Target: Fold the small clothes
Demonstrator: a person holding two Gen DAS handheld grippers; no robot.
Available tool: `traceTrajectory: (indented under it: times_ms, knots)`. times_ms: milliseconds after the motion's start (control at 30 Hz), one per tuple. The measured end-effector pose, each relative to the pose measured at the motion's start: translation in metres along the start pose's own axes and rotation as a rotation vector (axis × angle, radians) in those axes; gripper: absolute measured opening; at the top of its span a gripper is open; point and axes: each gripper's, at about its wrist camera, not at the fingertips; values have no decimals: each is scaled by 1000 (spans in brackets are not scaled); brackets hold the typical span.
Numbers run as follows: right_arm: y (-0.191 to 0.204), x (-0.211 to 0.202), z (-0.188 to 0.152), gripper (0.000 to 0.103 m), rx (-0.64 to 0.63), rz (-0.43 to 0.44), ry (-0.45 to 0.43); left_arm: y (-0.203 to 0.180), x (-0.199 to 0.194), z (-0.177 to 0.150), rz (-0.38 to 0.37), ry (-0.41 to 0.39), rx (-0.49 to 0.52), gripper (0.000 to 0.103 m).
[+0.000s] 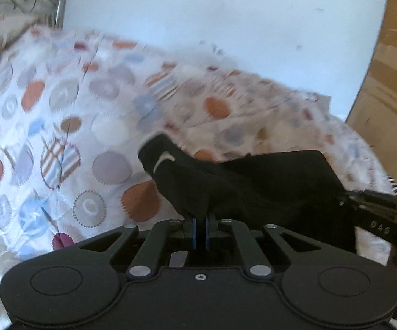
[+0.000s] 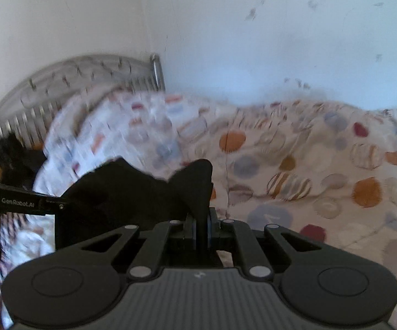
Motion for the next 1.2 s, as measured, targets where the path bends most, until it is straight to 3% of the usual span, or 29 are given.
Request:
traceTrajectory:
  times_ms: [133, 233, 300, 367, 400, 467, 500, 533, 600, 667, 733, 867, 1200]
  knots:
    - [-3, 27, -11, 8, -25, -8, 41, 30, 31, -5, -16, 23, -46, 7]
    - [-14, 38, -20, 9, 28, -4, 72, 40, 37, -9, -45, 12, -58, 10]
    - [-20, 43, -23, 12, 67, -7, 90, 39, 35, -10, -57, 11, -60, 12]
    - [-24, 43, -23, 24, 79, -12, 95, 39, 34, -9, -72, 17, -69, 20]
    - [-25, 41, -22, 28, 84, -13, 93, 39, 33, -8, -85, 21, -75, 29]
    - [-26, 35, -20, 50, 87, -10, 83, 37, 32, -6, -94, 25, -86, 38]
    - [-26, 32, -18, 53, 86, -9, 77, 34, 29, -5, -84, 28, -89, 47]
    - [-25, 27, -16, 62, 82, -11, 72, 31, 26, -4, -69, 25, -86, 67]
    - [-22, 14, -13, 74, 63, -22, 47, 22, 13, -3, -11, -11, -62, 91]
    - [-18, 0, -9, 87, 53, -34, 13, 13, -4, -1, 9, -53, -39, 93]
    - [-15, -18, -6, 92, 57, -43, -18, 4, -19, 0, 21, -65, -39, 100]
    - [-7, -63, -1, 103, 68, -59, -97, -16, -60, -2, 60, -124, -33, 102]
    - [25, -200, -26, 103, 35, -112, -267, -80, -176, -57, 147, -288, 58, 102]
Point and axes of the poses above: each gripper's, at about its wrist camera, not at the fingertips, and x roughly the way its jaws point, y to its left, z to its top, and after that the axes turned 7 degrees about -z, right-handed
